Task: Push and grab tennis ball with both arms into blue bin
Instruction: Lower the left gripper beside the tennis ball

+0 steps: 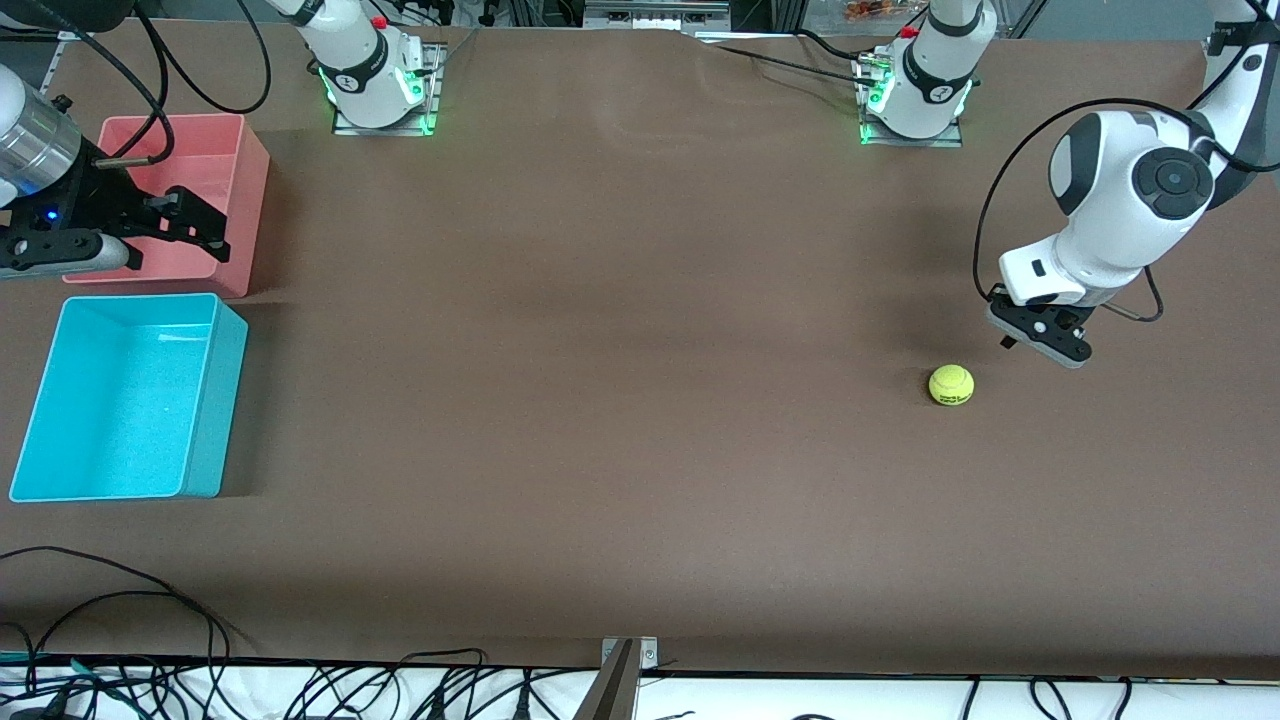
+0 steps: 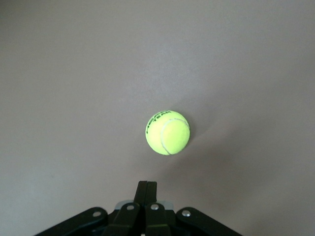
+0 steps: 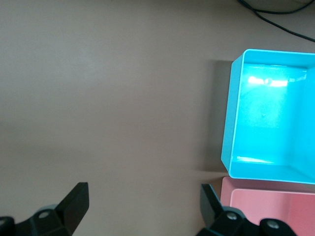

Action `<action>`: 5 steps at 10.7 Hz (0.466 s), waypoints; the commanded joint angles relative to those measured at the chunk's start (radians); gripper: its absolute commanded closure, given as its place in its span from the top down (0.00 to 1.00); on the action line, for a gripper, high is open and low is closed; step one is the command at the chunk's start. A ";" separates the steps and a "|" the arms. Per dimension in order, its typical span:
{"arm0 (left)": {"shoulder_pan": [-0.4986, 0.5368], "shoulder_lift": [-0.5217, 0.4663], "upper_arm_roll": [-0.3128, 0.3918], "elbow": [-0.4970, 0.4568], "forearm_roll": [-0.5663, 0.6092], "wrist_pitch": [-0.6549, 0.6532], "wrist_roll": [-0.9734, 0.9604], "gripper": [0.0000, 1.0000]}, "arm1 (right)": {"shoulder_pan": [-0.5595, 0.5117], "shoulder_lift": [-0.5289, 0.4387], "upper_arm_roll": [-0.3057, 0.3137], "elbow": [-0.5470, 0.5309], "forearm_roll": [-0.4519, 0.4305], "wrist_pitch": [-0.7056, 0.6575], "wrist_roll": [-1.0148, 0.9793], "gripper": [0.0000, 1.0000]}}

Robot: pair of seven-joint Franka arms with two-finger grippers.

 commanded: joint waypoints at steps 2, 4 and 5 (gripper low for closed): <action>0.030 0.042 0.010 -0.007 0.040 0.100 0.292 0.00 | 0.003 -0.016 0.003 -0.013 0.002 0.003 0.001 1.00; 0.056 0.058 0.010 -0.007 0.026 0.100 0.493 0.00 | 0.003 -0.011 0.012 -0.008 0.005 0.015 0.001 1.00; 0.059 0.079 0.011 -0.007 0.026 0.100 0.576 0.00 | 0.003 -0.013 0.012 -0.011 0.005 0.016 0.001 1.00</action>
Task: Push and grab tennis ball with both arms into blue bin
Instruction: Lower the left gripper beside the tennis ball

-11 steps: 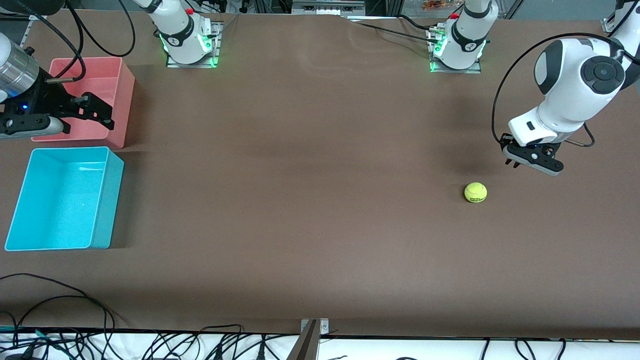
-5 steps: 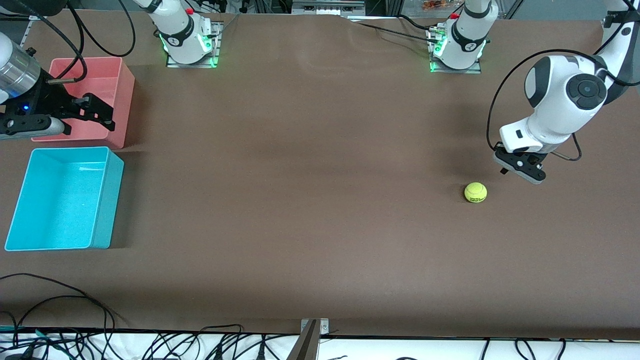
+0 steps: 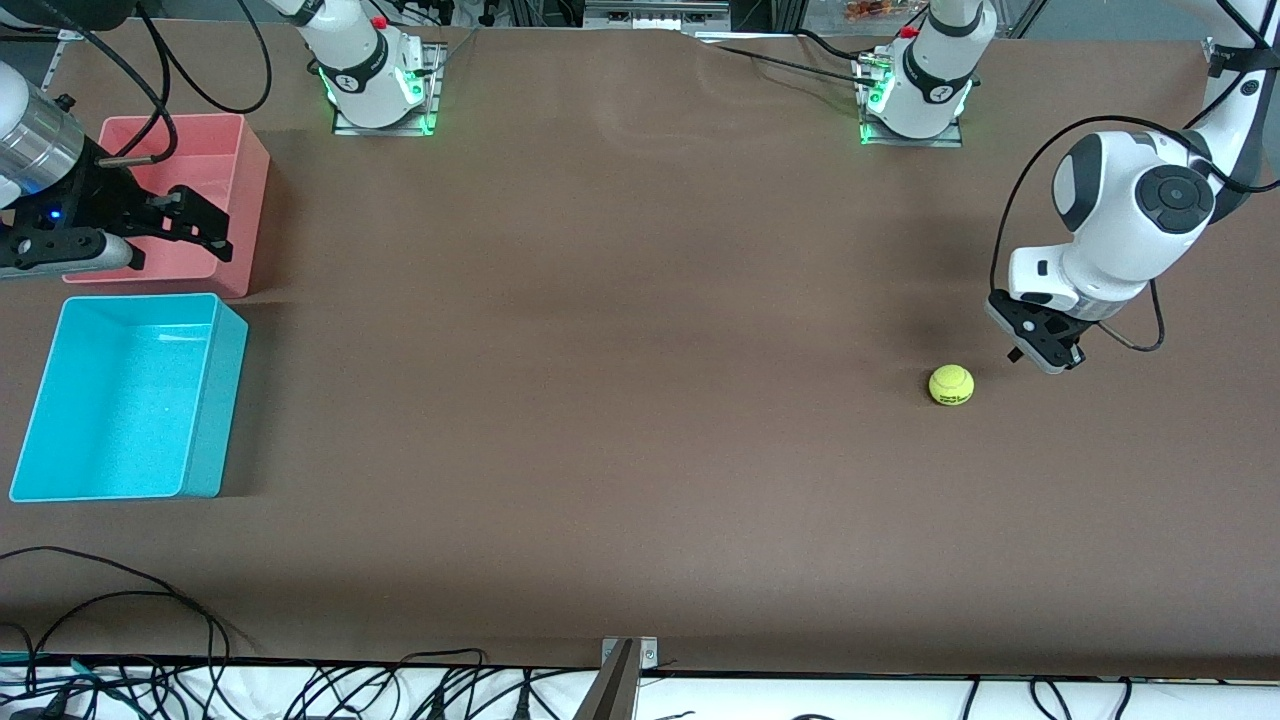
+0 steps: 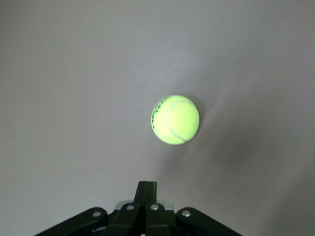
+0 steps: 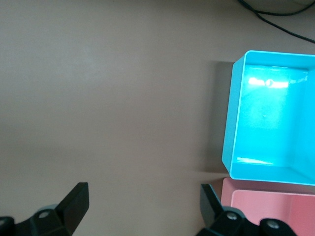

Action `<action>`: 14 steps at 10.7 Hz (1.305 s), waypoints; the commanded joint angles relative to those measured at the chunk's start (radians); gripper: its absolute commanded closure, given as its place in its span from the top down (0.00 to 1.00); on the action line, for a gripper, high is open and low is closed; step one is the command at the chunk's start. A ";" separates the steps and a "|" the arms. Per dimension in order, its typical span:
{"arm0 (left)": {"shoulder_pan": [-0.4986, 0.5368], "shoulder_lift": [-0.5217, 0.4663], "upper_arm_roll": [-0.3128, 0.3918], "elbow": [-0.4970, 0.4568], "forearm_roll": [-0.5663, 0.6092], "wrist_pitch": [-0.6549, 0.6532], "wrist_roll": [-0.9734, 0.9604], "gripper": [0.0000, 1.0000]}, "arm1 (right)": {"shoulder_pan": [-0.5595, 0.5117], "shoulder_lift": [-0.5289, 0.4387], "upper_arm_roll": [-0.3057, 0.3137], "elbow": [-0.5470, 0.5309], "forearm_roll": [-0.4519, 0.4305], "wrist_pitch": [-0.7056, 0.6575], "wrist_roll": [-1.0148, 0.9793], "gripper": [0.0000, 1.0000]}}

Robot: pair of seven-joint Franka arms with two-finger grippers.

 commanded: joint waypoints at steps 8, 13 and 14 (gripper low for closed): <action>0.046 0.113 0.000 -0.009 -0.079 -0.048 0.408 0.00 | -0.013 -0.014 -0.004 -0.014 0.003 -0.005 -0.002 1.00; 0.060 0.200 0.000 0.057 -0.112 -0.042 0.461 0.00 | -0.015 -0.014 -0.007 -0.013 0.005 0.003 0.001 1.00; 0.060 0.217 0.000 0.074 -0.112 -0.040 0.472 0.00 | -0.015 -0.016 -0.007 -0.013 0.005 0.005 0.001 1.00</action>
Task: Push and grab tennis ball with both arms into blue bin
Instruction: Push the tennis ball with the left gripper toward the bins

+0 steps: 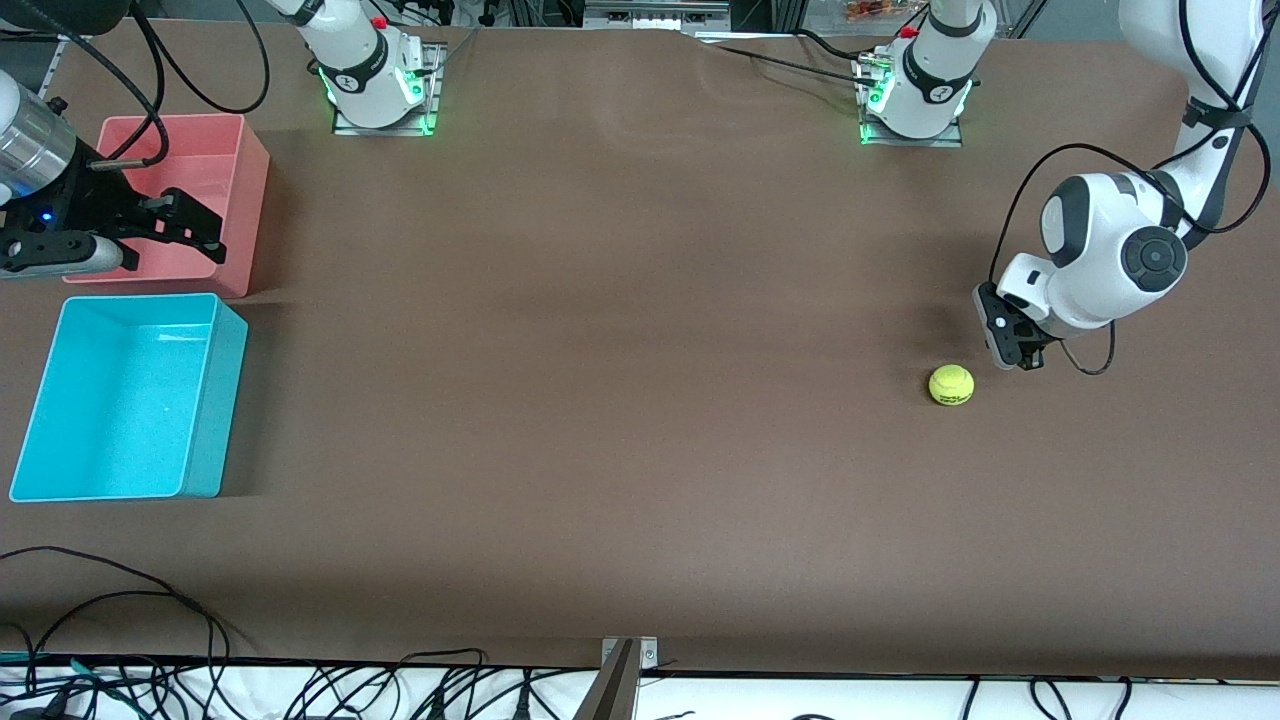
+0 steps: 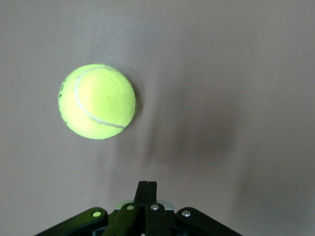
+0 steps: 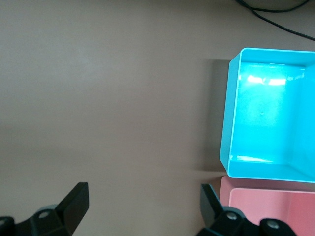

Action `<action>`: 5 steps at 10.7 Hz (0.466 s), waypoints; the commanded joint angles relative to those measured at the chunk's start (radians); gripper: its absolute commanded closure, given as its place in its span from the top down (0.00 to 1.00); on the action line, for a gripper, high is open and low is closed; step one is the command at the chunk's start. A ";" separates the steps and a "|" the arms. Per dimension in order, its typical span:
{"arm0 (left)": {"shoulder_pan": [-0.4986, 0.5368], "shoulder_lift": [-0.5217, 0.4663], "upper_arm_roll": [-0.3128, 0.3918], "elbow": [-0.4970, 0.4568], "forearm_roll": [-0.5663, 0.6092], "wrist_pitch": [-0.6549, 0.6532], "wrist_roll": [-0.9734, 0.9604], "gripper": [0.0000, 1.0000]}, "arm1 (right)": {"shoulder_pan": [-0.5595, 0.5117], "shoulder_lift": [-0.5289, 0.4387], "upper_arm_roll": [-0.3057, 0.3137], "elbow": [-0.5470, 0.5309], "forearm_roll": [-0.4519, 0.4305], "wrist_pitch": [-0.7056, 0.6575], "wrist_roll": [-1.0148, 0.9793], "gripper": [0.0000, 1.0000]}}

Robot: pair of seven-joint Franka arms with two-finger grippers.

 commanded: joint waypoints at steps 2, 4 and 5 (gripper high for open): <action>0.013 0.085 -0.002 0.095 -0.028 0.000 0.066 0.00 | -0.004 -0.016 -0.001 -0.009 0.005 0.006 0.001 1.00; 0.013 0.122 -0.002 0.138 -0.025 0.000 0.067 0.00 | -0.002 -0.019 -0.001 -0.016 0.005 0.016 0.001 1.00; 0.013 0.140 -0.002 0.161 -0.024 0.000 0.067 0.00 | -0.002 -0.016 -0.001 -0.011 0.005 0.007 0.001 1.00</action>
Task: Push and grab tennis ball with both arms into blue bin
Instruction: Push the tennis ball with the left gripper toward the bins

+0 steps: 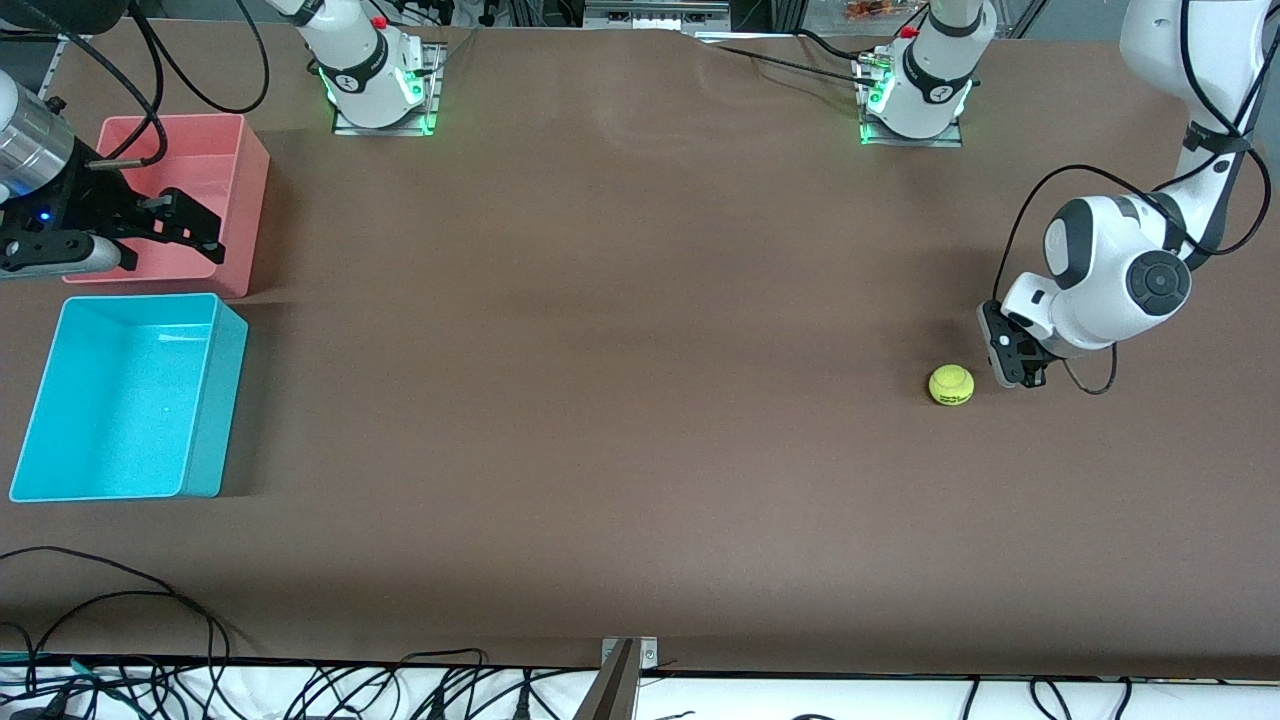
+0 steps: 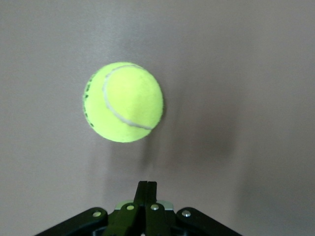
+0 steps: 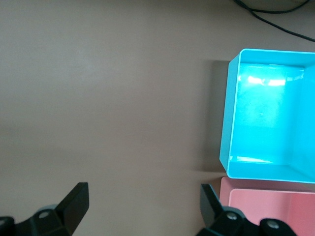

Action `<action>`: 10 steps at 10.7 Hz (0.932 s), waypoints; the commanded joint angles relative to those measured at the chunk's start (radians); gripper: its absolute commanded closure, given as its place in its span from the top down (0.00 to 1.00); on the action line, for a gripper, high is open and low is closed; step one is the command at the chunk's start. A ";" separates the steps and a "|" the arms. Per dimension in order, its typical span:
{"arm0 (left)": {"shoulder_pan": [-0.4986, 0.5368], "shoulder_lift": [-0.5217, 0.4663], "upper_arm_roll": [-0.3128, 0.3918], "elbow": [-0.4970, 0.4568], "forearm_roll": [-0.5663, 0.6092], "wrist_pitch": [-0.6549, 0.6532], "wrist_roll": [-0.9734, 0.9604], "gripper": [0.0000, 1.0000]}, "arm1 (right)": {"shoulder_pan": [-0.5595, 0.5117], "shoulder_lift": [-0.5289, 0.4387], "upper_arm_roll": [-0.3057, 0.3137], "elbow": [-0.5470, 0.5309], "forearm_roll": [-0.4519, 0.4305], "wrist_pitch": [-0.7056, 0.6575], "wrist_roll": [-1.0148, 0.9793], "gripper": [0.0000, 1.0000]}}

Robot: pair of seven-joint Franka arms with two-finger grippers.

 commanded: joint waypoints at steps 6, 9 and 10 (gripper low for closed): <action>0.027 0.126 -0.002 0.128 -0.019 0.024 0.046 0.00 | 0.002 -0.011 -0.001 -0.006 0.003 0.007 0.000 1.00; 0.024 0.129 -0.002 0.131 -0.025 0.032 0.043 0.00 | 0.002 -0.012 -0.003 0.007 0.005 -0.001 -0.017 1.00; 0.019 0.129 -0.004 0.131 -0.028 0.032 0.041 0.00 | 0.001 -0.012 -0.004 0.007 0.005 -0.012 -0.023 1.00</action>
